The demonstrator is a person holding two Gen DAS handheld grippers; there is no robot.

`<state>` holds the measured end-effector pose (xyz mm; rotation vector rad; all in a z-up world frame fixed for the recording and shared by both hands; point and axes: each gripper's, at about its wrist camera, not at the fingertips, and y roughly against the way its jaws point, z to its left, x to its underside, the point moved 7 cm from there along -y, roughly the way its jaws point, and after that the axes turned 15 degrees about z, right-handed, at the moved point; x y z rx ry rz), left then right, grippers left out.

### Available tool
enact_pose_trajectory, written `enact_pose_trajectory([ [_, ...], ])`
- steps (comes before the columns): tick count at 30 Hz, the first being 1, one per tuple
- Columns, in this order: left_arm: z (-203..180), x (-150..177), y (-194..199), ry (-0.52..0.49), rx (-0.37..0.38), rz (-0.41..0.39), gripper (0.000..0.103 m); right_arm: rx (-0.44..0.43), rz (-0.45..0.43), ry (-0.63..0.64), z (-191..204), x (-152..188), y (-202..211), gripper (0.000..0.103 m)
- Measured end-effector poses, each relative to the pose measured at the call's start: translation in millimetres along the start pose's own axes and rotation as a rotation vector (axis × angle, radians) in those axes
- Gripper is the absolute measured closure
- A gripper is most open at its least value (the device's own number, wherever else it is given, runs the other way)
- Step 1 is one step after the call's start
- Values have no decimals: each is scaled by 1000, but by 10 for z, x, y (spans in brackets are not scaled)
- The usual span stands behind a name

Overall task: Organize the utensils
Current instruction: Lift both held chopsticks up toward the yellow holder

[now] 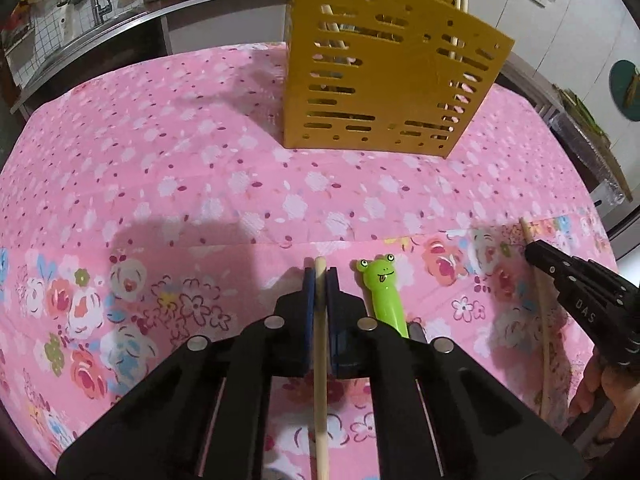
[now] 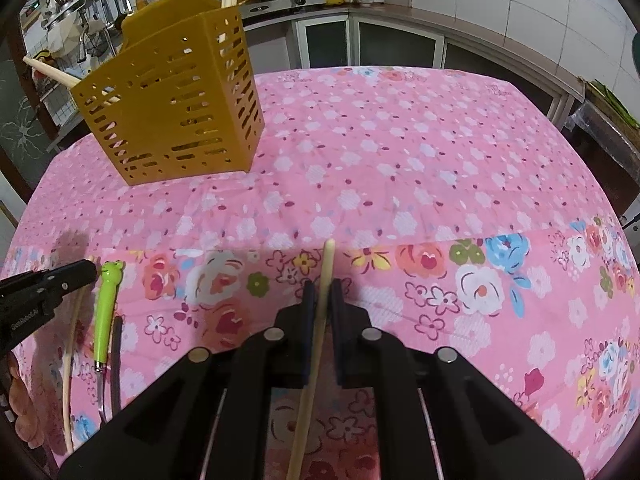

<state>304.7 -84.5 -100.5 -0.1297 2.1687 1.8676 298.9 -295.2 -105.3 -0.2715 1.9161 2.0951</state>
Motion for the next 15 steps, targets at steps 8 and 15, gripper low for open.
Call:
enact_pose_trajectory([
  [8, 111, 32, 204, 29, 34, -53, 99, -5, -18, 4, 21, 9, 104, 95],
  [15, 184, 40, 199, 31, 29, -45, 99, -16, 57, -26, -56, -113, -11, 94],
])
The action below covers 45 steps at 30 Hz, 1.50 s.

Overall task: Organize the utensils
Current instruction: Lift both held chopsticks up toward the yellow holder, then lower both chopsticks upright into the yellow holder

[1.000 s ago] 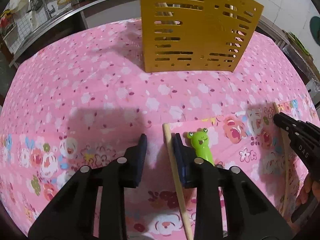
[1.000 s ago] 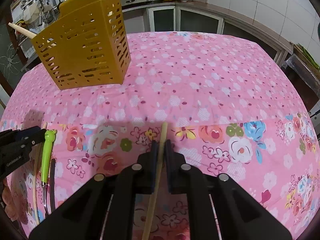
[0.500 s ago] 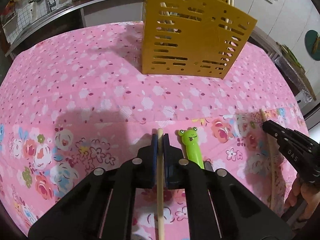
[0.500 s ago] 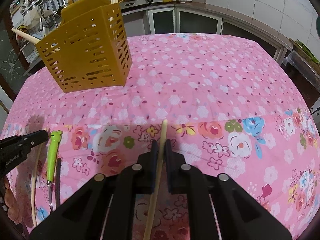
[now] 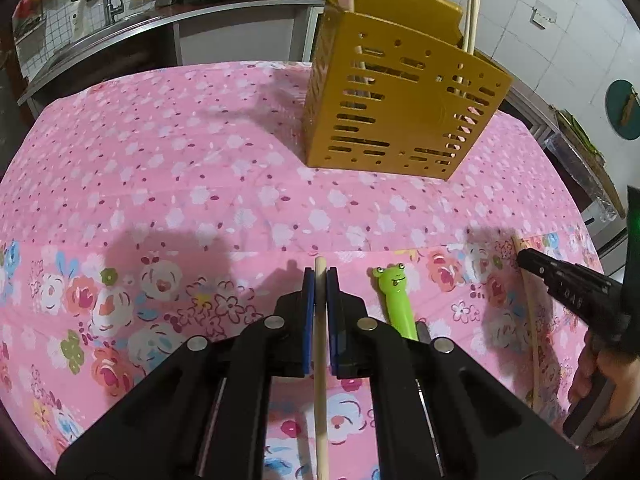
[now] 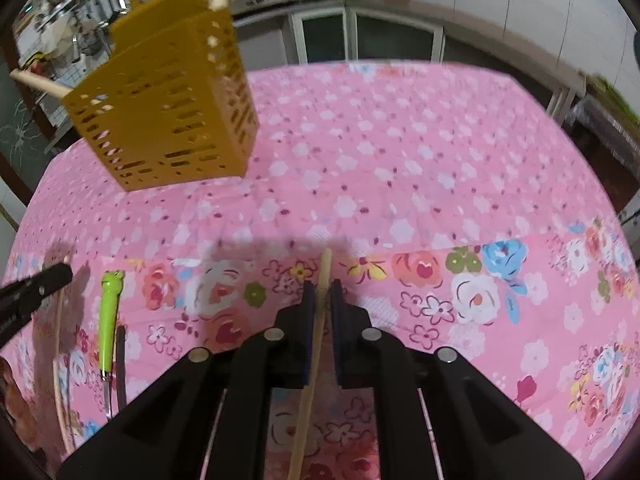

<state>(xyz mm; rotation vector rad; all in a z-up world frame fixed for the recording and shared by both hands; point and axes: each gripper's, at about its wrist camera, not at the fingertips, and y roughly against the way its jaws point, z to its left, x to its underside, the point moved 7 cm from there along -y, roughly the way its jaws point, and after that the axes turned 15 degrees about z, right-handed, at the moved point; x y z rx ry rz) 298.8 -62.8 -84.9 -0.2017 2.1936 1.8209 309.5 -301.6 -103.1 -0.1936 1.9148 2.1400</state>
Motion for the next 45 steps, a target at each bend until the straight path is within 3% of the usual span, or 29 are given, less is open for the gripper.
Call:
enact_pose_trajectory([
  [3, 62, -1, -48, 13, 1, 13, 99, -7, 17, -13, -46, -41, -34, 93],
  [7, 121, -12, -155, 35, 6, 36, 99, -5, 28, -7, -18, -54, -92, 79],
  [11, 125, -20, -248, 30, -2, 54, 99, 16, 38, -4, 32, -93, -132, 76],
  [14, 125, -51, -271, 35, 2, 54, 99, 48, 54, 5, 68, -154, -168, 80],
  [16, 121, -79, -282, 35, 1, 57, 99, 61, 63, 5, 68, -185, -165, 96],
  [19, 119, -101, -293, 32, -1, 56, 99, 32, 66, -14, 41, -199, -145, 97],
  [27, 180, -102, -113, 48, 31, -10, 99, -13, -62, -29, 12, -118, 164, 97],
  [45, -25, -135, 1143, -14, 112, -379, 99, -176, -471, -7, 212, -90, 1265, 97],
])
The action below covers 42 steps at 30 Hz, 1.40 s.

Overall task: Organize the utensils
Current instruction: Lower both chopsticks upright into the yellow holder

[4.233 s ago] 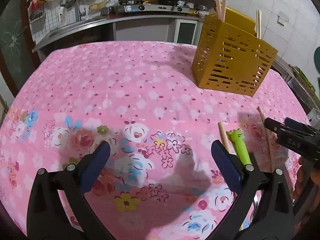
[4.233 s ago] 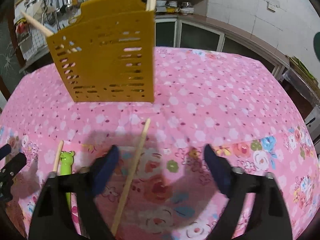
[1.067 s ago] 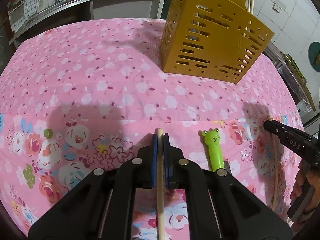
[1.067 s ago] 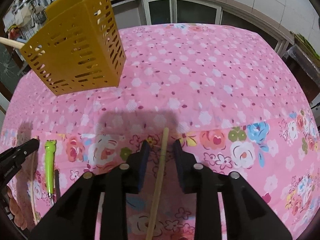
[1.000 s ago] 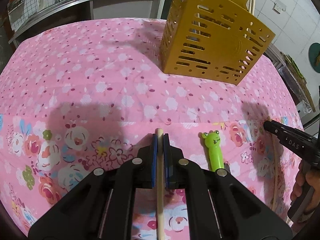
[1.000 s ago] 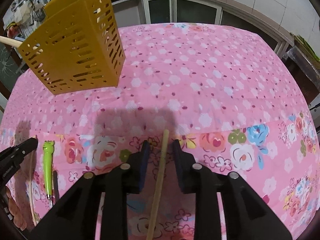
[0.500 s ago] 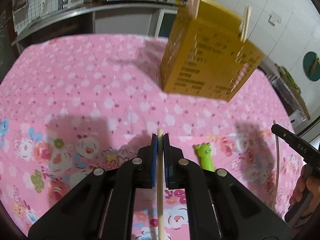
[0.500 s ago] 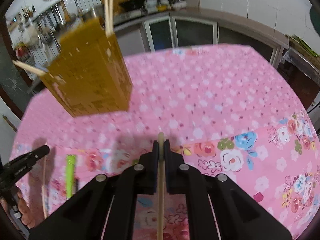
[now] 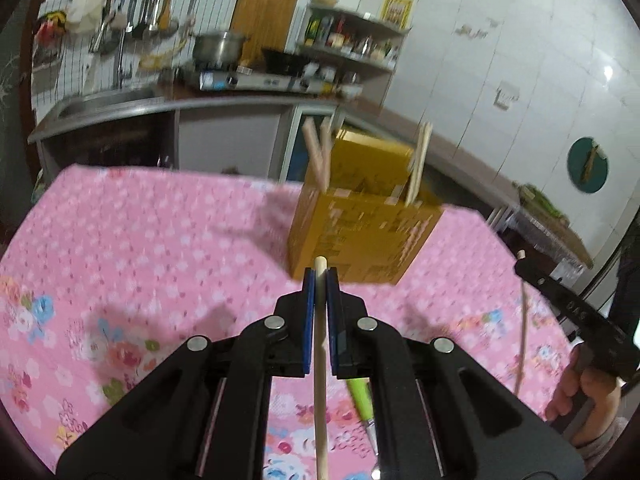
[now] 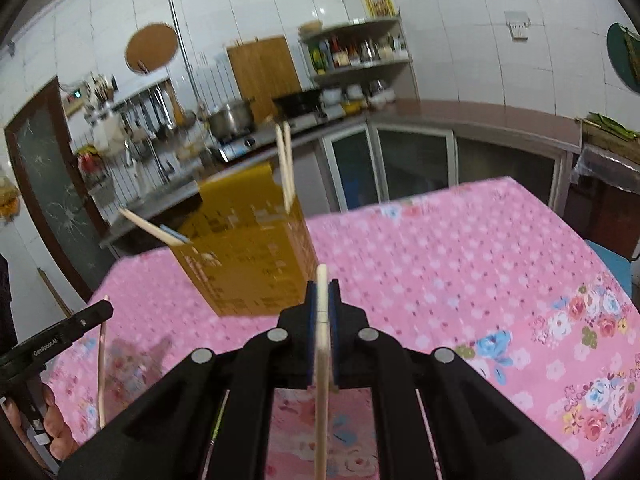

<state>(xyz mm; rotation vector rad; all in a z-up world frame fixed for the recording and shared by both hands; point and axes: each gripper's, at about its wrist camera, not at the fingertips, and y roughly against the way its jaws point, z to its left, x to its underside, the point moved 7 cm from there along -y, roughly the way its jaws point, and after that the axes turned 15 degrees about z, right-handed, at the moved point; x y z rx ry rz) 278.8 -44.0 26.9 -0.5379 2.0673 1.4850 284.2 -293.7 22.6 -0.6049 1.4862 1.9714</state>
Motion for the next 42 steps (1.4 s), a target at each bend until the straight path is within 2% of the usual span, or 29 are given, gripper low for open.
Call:
enact_pose_trajectory([
  [11, -305, -426, 499, -76, 37, -216, 99, -54, -229, 41, 235, -370, 435, 97],
  [20, -515, -897, 815, -141, 35, -448, 99, -95, -514, 120, 543, -833, 839, 97],
  [25, -713, -1213, 865, -208, 20, -570, 99, -110, -625, 160, 706, -1131, 891, 97],
  [29, -789, -1495, 810, -202, 26, -652, 99, -108, -691, 167, 778, -1359, 867, 97],
  [32, -763, -1669, 682, -166, 24, -678, 99, -92, -726, 145, 770, -1512, 810, 97],
  [36, -710, -1907, 409, -110, -27, -698, 99, -70, -771, 102, 721, -1670, 709, 97],
  [42, -690, -2153, 151, -62, -104, -743, 99, -34, -767, 83, 697, -1864, 388, 97],
])
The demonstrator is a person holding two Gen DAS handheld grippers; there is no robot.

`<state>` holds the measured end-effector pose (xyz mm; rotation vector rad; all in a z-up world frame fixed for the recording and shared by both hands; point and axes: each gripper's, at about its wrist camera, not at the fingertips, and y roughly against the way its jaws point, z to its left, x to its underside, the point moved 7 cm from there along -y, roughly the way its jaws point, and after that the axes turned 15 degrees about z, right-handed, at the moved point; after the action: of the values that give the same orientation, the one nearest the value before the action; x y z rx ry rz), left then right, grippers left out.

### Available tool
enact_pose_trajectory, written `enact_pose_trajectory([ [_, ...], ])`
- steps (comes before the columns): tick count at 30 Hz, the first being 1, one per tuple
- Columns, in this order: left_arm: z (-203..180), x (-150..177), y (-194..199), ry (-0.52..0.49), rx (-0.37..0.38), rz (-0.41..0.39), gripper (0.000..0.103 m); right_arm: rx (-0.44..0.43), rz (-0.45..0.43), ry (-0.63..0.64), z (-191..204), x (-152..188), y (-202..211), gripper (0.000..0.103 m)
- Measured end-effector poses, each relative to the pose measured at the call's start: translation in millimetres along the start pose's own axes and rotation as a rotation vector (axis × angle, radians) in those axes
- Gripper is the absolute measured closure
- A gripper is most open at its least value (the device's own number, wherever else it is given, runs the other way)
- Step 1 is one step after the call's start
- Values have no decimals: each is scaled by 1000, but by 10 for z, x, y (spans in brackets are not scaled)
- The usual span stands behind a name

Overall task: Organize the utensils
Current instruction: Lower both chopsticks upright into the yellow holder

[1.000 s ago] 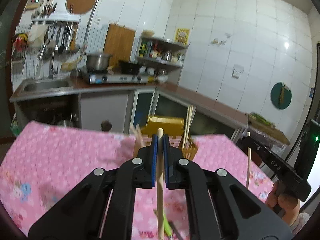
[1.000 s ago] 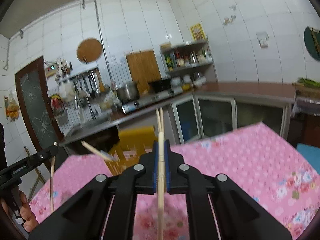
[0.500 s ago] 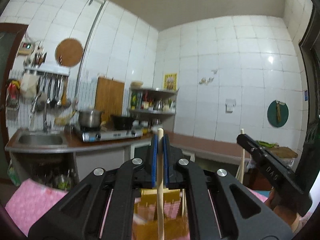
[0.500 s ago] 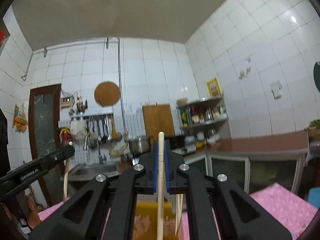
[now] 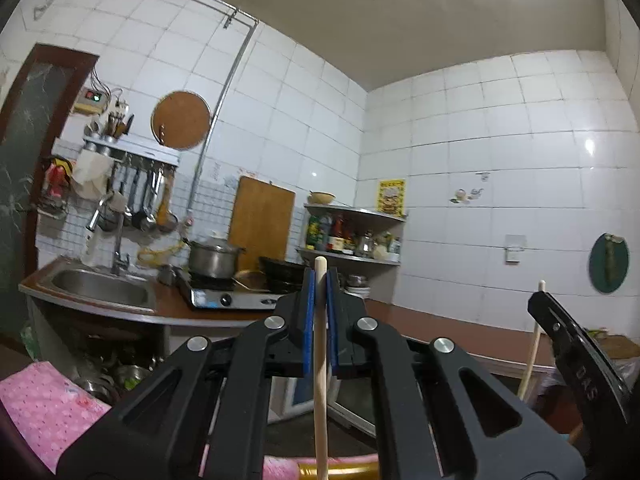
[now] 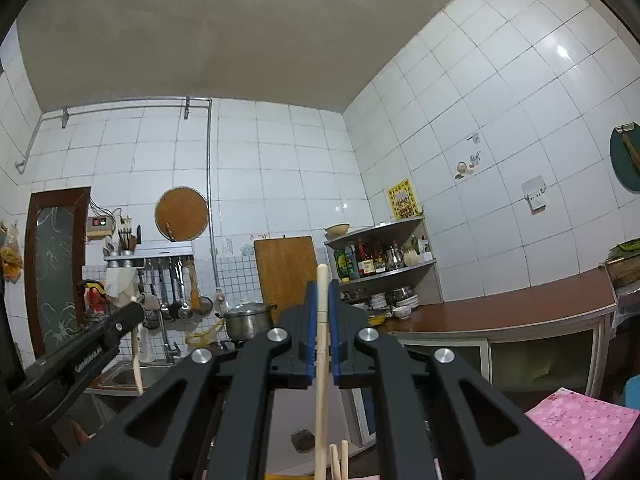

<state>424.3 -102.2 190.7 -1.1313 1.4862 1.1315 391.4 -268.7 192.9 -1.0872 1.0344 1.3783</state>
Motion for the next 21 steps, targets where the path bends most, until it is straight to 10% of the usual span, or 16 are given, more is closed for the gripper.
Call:
enact_pose_trajectory([
  [21, 125, 641, -355, -85, -59, 153, 99, -7, 206, 112, -86, 717, -354, 97],
])
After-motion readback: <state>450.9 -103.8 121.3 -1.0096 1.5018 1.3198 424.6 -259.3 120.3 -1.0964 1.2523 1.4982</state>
